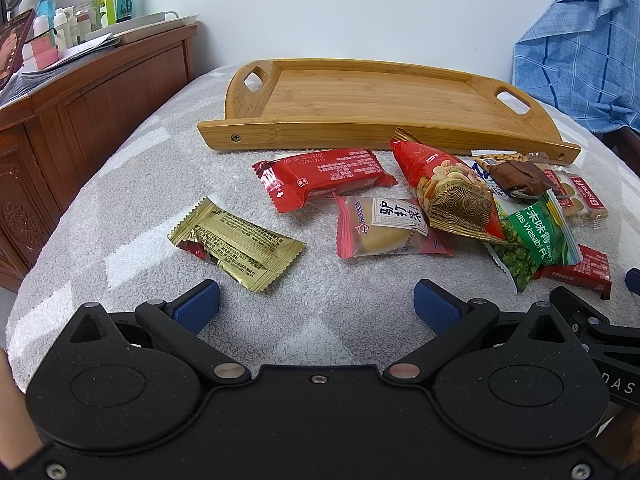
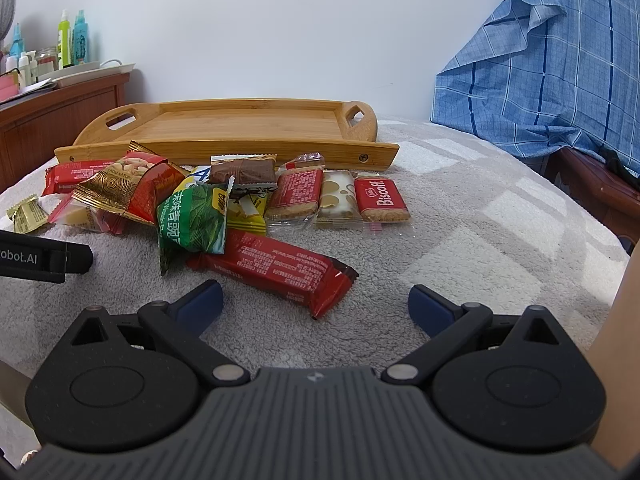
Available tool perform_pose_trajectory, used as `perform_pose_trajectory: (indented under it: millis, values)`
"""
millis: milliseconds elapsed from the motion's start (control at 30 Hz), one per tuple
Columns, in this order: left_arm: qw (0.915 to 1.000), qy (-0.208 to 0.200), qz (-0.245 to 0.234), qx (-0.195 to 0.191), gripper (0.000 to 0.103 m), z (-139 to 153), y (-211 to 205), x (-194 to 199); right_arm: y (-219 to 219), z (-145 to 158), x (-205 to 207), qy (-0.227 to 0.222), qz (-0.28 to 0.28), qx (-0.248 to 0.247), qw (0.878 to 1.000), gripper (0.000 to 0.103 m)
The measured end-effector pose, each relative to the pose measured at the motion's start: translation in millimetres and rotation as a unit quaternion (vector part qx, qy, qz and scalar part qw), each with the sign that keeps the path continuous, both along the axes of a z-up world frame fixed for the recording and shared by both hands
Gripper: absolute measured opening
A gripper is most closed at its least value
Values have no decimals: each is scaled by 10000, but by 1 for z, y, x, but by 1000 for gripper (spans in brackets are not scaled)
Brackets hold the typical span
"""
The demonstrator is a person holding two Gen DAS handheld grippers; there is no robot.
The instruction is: Organize snacks
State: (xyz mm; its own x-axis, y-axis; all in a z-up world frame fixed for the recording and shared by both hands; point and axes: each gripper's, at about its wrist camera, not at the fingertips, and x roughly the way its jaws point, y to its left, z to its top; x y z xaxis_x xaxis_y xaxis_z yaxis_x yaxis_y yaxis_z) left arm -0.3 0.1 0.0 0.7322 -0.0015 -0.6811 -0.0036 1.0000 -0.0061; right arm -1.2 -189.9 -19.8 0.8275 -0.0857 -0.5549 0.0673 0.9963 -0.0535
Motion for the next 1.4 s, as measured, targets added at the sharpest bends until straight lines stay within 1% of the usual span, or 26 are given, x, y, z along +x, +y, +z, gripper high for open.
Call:
perform_pose_trajectory:
  millis: [500, 700, 833, 1000, 1100, 1267, 1400]
  values:
    - [10000, 59, 12, -5, 103, 5, 3, 3, 3, -2, -2, -58, -113, 2, 9999, 103]
    - [10000, 32, 8, 9, 103, 6, 2, 4, 2, -3, -5, -143, -223, 108, 9996, 103]
    - [9999, 141, 43, -4, 103, 8, 2, 6, 2, -2, -4, -98, -136, 10, 9999, 103]
    - [9997, 204, -57, -129, 103, 12, 3, 6, -2, 0, -3, 17, -25, 103, 9999, 103]
    - [9996, 129, -187, -159, 103, 16, 0, 3, -2, 0, -2, 14, 0, 104, 9999, 103]
    - [9989, -199, -428, 11, 103, 29, -13, -6, -3, 3, 0, 48, 31, 145, 9999, 103]
    - [9977, -456, -500, 10, 102, 42, -21, -9, -4, 7, -1, -12, 147, 264, 9995, 103]
